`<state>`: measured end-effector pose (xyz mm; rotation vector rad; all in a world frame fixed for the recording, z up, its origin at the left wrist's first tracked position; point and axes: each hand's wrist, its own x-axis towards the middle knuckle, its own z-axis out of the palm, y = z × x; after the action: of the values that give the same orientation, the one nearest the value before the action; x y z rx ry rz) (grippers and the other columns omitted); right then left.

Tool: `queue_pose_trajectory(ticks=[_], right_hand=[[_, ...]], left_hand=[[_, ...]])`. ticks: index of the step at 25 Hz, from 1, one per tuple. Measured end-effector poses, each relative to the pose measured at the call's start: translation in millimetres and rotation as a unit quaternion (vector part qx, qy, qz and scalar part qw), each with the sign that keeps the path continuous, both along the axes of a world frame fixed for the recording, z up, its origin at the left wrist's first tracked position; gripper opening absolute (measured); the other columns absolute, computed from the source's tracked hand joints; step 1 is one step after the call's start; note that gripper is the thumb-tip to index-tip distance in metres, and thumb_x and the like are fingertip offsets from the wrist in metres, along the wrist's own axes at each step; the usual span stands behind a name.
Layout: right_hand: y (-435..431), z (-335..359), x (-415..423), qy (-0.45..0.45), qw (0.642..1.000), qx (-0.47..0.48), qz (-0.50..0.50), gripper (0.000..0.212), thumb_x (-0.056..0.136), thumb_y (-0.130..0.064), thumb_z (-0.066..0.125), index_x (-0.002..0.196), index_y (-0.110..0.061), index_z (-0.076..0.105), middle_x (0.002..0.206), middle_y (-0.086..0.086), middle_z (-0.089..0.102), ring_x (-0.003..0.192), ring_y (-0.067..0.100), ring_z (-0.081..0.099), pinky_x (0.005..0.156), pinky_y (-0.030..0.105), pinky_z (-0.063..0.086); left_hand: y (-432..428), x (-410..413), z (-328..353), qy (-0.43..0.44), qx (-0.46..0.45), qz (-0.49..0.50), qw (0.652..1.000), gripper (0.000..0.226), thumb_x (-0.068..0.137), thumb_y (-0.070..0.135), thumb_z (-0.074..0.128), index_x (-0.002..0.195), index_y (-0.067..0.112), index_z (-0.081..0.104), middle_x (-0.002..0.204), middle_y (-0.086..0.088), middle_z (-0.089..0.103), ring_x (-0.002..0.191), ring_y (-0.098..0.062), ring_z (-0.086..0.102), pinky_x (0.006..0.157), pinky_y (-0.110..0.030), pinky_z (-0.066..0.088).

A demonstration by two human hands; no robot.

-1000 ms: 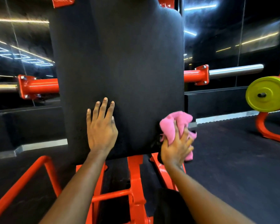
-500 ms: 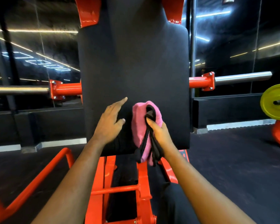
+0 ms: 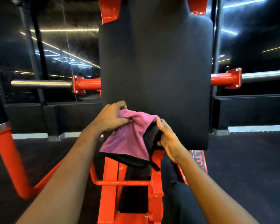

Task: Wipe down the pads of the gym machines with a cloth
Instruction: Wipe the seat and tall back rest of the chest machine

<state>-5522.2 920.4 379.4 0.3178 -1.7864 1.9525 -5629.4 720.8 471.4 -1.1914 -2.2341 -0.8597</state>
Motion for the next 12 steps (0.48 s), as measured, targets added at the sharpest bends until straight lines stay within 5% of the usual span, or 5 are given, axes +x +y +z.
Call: queue_pose_trajectory(ticks=[2, 4, 7, 10, 12], right_hand=[[0, 1, -14, -0.008, 0.994, 0.082, -0.077, 0.044, 0.079, -0.046, 0.075, 0.112, -0.019, 0.065, 0.105, -0.002, 0.074, 0.097, 0.01, 0.066, 0.083, 0.03, 0.053], [0, 5, -30, -0.002, 0.981, 0.155, -0.117, 0.028, 0.077, -0.029, 0.08, 0.102, -0.019, 0.069, 0.095, 0.0, 0.075, 0.087, 0.01, 0.067, 0.082, 0.034, 0.054], [2, 13, -42, -0.013, 0.976, 0.189, -0.103, 0.022, 0.081, -0.015, 0.083, 0.099, -0.019, 0.072, 0.097, 0.002, 0.076, 0.087, 0.011, 0.067, 0.09, 0.042, 0.056], [7, 18, -44, -0.066, 0.973, 0.215, -0.055, 0.022, 0.081, -0.012, 0.085, 0.1, -0.011, 0.072, 0.1, 0.011, 0.076, 0.088, 0.016, 0.069, 0.095, 0.046, 0.056], [-3, 16, -47, -0.067, 0.95, 0.265, -0.151, 0.026, 0.075, -0.015, 0.089, 0.093, -0.015, 0.071, 0.092, 0.006, 0.075, 0.084, 0.015, 0.068, 0.091, 0.043, 0.057]], left_hand=[[-4, 4, 7, -0.059, -0.024, 0.003, 0.998, 0.03, 0.071, 0.022, 0.087, 0.084, 0.017, 0.06, 0.07, 0.004, 0.064, 0.061, -0.01, 0.056, 0.051, -0.019, 0.043], [-12, 6, 5, -0.147, -0.046, -0.012, 0.988, 0.026, 0.075, 0.028, 0.084, 0.087, 0.015, 0.064, 0.074, 0.0, 0.067, 0.063, -0.011, 0.057, 0.054, -0.027, 0.047], [-28, 4, -8, -0.252, -0.033, -0.017, 0.967, 0.016, 0.09, 0.023, 0.059, 0.078, 0.013, 0.059, 0.073, -0.005, 0.054, 0.065, -0.017, 0.049, 0.051, -0.027, 0.041], [-45, -6, -21, -0.209, -0.061, 0.042, 0.975, 0.021, 0.097, 0.013, 0.05, 0.077, 0.014, 0.057, 0.079, -0.005, 0.059, 0.066, -0.016, 0.053, 0.057, -0.027, 0.047], [-50, -8, -25, -0.171, -0.091, 0.073, 0.978, 0.016, 0.098, 0.022, 0.054, 0.084, 0.02, 0.061, 0.088, -0.001, 0.066, 0.078, -0.015, 0.062, 0.072, -0.032, 0.052]])
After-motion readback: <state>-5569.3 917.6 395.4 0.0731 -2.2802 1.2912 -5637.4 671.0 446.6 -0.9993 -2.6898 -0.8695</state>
